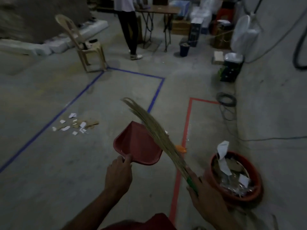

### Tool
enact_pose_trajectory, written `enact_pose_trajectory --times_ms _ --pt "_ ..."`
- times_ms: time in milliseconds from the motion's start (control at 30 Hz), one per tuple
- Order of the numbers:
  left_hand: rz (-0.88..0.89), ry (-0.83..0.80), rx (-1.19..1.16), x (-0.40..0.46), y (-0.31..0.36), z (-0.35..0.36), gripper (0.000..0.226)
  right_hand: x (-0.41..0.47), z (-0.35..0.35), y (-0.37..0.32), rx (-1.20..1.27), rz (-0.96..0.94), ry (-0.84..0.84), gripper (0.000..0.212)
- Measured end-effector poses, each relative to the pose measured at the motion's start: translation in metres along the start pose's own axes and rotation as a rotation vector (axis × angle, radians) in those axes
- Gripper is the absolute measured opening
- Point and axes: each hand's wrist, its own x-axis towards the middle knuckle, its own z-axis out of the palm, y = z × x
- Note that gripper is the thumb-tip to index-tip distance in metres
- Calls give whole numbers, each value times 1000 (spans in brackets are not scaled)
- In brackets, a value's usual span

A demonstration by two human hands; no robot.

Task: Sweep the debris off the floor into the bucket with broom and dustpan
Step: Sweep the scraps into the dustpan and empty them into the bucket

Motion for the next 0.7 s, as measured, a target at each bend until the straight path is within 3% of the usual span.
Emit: enact_pose_trajectory --times_ms 333,500,700 --pt "-259 118 -80 -14 -153 -19 34 77 66 -124 -42 -195 -100 74" --pt "-394 152 -90 -14 -194 -17 39 125 73 -173 -116 -250 -162 86" --pt "-551 180 -87 5 -235 -15 41 214 95 -199 -118 -356 -189 74"
